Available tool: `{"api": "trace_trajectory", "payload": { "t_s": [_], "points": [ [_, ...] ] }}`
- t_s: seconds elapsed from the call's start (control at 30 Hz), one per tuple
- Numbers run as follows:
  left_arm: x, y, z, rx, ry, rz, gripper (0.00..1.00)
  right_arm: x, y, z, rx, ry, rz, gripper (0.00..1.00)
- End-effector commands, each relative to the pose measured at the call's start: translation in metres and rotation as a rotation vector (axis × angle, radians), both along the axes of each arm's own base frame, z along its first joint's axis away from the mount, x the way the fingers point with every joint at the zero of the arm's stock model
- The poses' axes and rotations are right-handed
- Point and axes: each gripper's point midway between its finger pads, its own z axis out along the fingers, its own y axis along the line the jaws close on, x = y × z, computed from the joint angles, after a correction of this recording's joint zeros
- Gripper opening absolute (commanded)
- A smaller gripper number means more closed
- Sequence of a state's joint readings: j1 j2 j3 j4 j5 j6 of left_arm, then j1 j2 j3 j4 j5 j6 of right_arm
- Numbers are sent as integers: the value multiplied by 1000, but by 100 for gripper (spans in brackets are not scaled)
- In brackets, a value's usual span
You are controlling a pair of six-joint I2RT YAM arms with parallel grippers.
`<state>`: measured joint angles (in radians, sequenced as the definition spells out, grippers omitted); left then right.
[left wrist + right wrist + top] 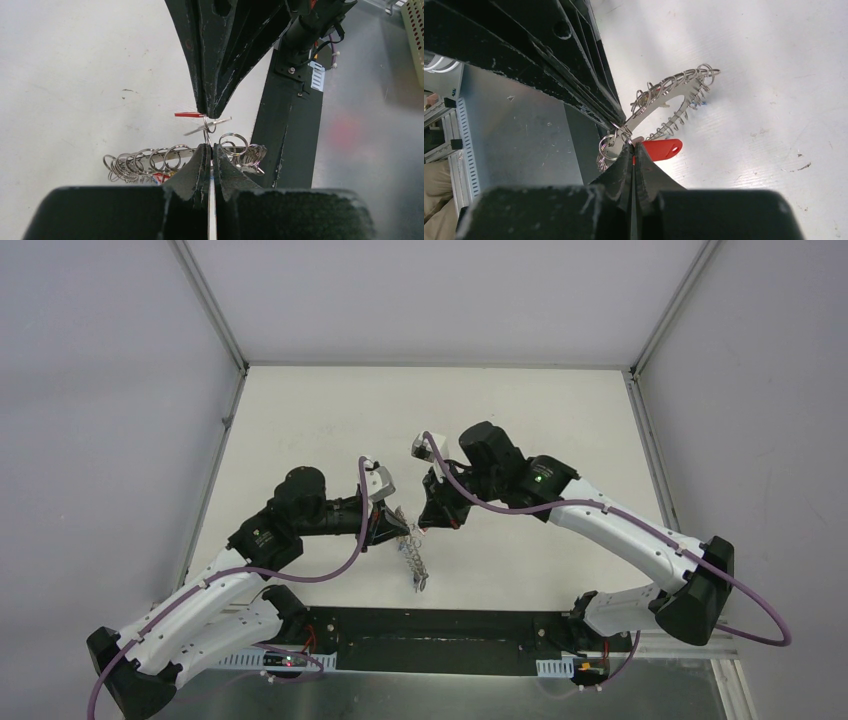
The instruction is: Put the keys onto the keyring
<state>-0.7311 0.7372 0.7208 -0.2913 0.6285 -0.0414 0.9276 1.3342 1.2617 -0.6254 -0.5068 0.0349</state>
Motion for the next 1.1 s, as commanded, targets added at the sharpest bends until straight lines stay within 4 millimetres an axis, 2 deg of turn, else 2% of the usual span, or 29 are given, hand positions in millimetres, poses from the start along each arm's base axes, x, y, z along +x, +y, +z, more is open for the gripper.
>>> {"api": "trace_trajectory", "payload": {
  "t_s": [0.0,0.73,1.07],
  "points": [
    [-2,-3,34,-99,-82,-19,0,11,-5,-3,-19,-52,-47,0],
    [-3,-3,39,-150,-74,-10,0,15,-11,-23,-116,-11,-93,0],
    [-1,-1,36,-145,-93,5,0,4,-6,-14,-119,57,-65,0]
  ]
}}
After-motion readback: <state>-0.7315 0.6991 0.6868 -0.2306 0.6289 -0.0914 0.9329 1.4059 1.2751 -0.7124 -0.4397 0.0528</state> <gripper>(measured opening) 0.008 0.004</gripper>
